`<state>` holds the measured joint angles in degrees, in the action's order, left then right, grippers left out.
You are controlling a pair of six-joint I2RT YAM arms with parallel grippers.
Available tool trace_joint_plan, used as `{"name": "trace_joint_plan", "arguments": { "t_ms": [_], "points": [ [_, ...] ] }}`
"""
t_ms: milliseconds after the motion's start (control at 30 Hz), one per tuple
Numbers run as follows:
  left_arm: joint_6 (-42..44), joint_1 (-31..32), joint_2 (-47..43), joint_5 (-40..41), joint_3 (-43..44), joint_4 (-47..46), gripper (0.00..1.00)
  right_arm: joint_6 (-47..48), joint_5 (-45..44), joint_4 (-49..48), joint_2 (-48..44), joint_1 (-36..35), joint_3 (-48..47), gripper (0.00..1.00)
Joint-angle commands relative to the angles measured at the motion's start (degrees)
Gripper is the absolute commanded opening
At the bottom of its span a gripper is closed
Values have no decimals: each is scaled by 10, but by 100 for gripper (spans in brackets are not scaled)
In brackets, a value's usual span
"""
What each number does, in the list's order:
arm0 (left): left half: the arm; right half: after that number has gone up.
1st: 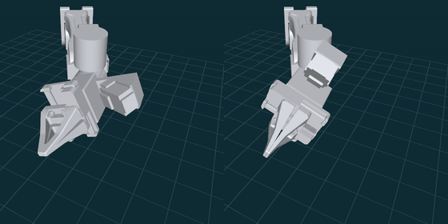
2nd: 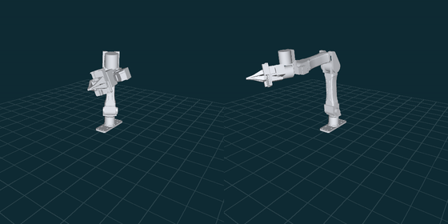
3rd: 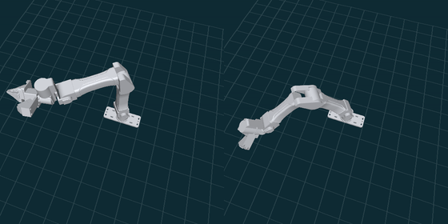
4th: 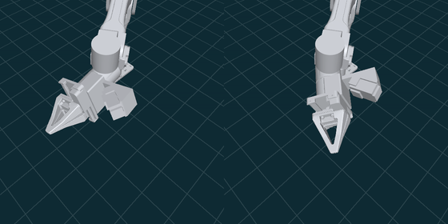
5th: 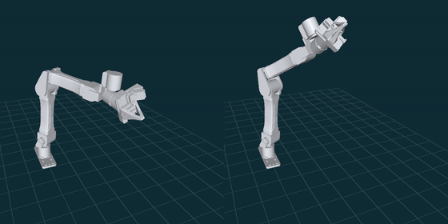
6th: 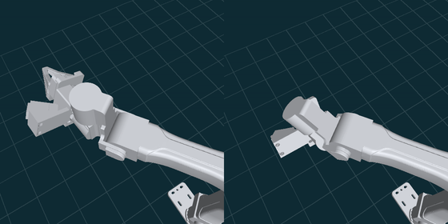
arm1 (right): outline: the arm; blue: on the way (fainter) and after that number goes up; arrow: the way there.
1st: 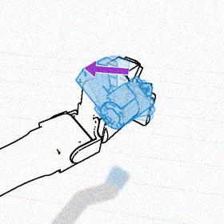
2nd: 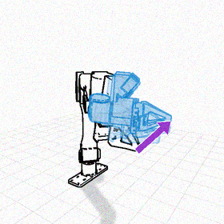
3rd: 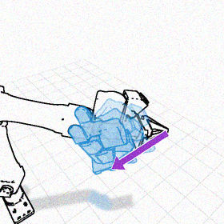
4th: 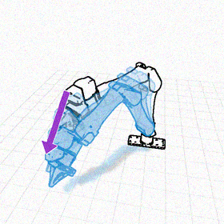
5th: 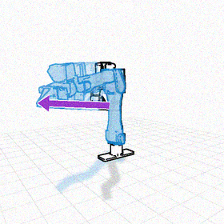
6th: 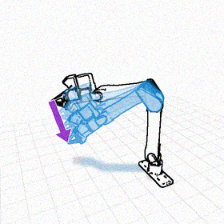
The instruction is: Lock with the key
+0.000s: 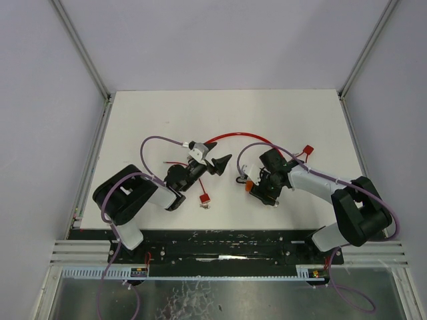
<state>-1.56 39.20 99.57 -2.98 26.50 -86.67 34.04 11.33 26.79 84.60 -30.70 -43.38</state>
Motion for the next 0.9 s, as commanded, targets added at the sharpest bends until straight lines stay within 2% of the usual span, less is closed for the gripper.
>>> {"name": "trace_joint_plan", "arguments": {
  "t_ms": [0, 500, 533, 567, 767, 867],
  "points": [
    [11, -3, -10, 7, -4, -47, 72, 3, -26, 3, 0, -2, -6, 67],
    [5, -3, -14, -3, -7, -48, 72, 3, -8, 38, 14, 0, -12, 67],
    [4, -3, -14, -3, -7, -48, 72, 14, -13, 36, 14, 0, -12, 80],
    [0, -2, -15, -4, -7, -48, 72, 17, -21, 32, 14, 0, -11, 82],
    [-1, -3, -16, -4, -7, -48, 72, 19, -30, 31, 21, 0, -9, 85],
    [-3, -3, -17, -5, -8, -48, 72, 16, -39, 30, 24, 0, -11, 80]
  ]
}}
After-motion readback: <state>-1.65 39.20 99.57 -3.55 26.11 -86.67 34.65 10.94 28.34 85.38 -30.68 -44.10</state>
